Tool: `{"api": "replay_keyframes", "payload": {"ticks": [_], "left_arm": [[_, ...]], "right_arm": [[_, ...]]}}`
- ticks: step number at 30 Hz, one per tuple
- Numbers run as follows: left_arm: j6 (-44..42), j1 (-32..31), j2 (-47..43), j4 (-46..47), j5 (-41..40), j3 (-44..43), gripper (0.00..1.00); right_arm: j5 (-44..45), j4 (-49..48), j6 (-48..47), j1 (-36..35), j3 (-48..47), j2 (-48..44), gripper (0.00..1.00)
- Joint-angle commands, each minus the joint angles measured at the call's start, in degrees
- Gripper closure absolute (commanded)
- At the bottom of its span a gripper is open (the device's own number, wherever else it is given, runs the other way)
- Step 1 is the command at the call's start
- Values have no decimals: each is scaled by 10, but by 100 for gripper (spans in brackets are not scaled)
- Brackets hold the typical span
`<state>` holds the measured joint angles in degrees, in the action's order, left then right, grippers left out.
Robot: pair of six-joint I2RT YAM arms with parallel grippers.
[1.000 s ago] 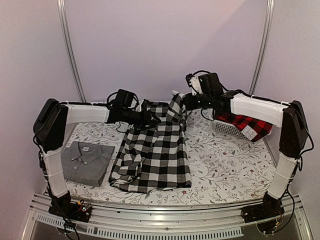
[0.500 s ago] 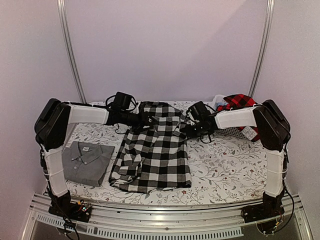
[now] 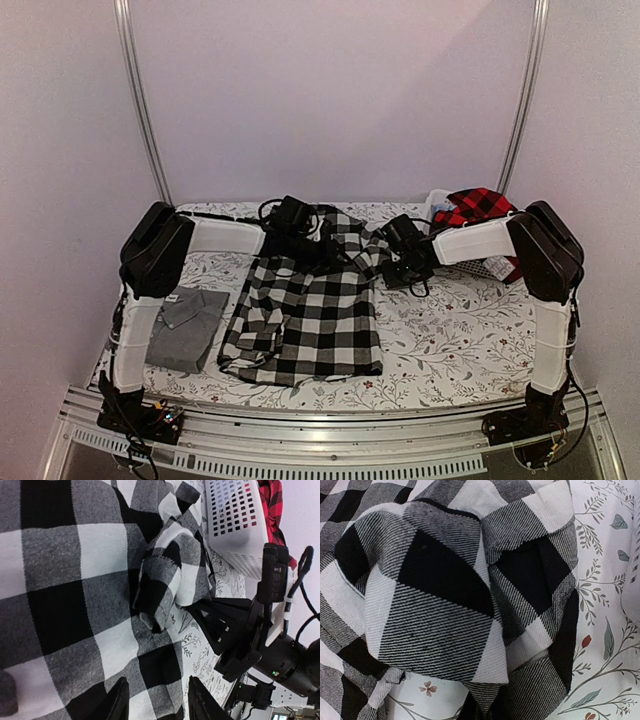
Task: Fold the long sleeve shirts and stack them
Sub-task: Pass from the right arm to the left
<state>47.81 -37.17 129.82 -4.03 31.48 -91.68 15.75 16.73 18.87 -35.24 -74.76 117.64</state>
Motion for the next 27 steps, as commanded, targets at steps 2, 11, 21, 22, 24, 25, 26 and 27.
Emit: {"api": "replay_keyframes", "payload": {"ticks": [2,11,21,22,24,25,26,27], "left_arm": [[-20,-21,51,-40,-60,-81,60],[-31,-29,119,-80,-111,-180,61],[-35,-32,150,-68,-85,-229,69],[-36,-32,148,-65,-82,-229,75],[-39,-32,143,-66,-76,-229,92],[-45,-31,134,-66,-76,-227,99],[-50,-29,124,-66,-77,-224,100],[-57,-27,111,-66,-80,-220,100]], "right_arm": [[8,14,6,1,10,-26,96],[-4,9,5,0,9,-34,95],[-10,4,-1,1,6,-45,95],[-10,5,-1,1,5,-47,94],[-7,5,-2,2,5,-51,89],[-7,4,-3,3,5,-53,87],[-8,3,-3,3,5,-60,84],[-12,2,-4,3,7,-67,81]]}}
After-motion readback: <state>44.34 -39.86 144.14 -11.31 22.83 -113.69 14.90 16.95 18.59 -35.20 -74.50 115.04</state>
